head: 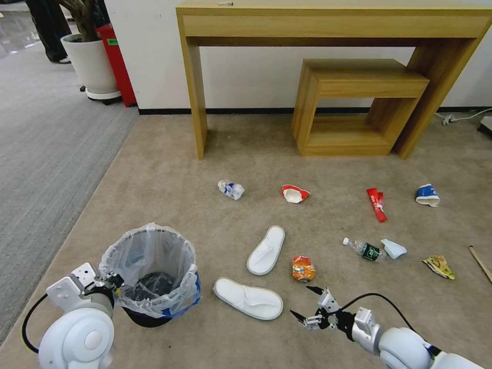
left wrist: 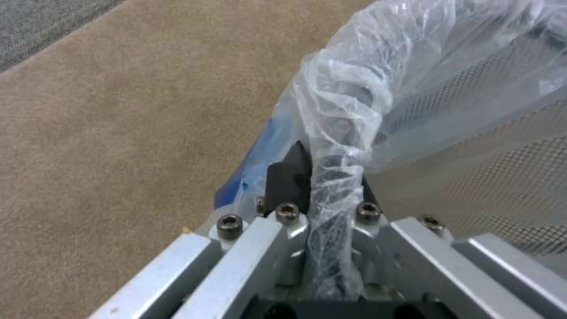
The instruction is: Pick up the trash bin and place the garbage on the floor into it.
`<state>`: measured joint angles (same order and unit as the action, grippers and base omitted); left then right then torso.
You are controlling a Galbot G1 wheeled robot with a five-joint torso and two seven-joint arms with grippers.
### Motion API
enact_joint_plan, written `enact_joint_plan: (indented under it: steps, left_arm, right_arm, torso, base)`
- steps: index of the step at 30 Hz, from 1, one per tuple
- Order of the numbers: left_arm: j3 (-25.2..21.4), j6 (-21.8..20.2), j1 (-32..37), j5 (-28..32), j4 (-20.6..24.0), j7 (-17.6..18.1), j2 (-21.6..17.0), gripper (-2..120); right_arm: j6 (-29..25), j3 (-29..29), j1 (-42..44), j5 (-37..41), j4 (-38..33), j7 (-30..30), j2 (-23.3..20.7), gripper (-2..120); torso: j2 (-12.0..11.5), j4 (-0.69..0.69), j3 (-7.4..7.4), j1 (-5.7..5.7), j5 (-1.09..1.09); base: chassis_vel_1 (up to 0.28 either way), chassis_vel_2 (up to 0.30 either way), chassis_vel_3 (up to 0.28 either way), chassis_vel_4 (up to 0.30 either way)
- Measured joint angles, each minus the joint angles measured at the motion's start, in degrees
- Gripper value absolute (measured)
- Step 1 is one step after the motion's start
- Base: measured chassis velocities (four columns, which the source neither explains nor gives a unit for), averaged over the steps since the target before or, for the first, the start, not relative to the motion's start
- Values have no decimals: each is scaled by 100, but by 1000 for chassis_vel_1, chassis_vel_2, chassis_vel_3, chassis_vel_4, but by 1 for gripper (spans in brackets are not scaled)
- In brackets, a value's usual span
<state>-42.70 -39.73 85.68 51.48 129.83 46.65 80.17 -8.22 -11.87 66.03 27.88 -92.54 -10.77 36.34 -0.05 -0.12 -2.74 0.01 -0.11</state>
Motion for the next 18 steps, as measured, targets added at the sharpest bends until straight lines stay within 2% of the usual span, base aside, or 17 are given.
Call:
enact_joint_plan:
  steps: [18]
  left_arm:
    - [-16,23,-31,-59,-59,-36,67,1]
  right_arm:
    - [-51,-818,-909,166,510,-46,308,93]
  torso:
    - [0,0,0,0,0]
  base:
    - [0,0,0,0]
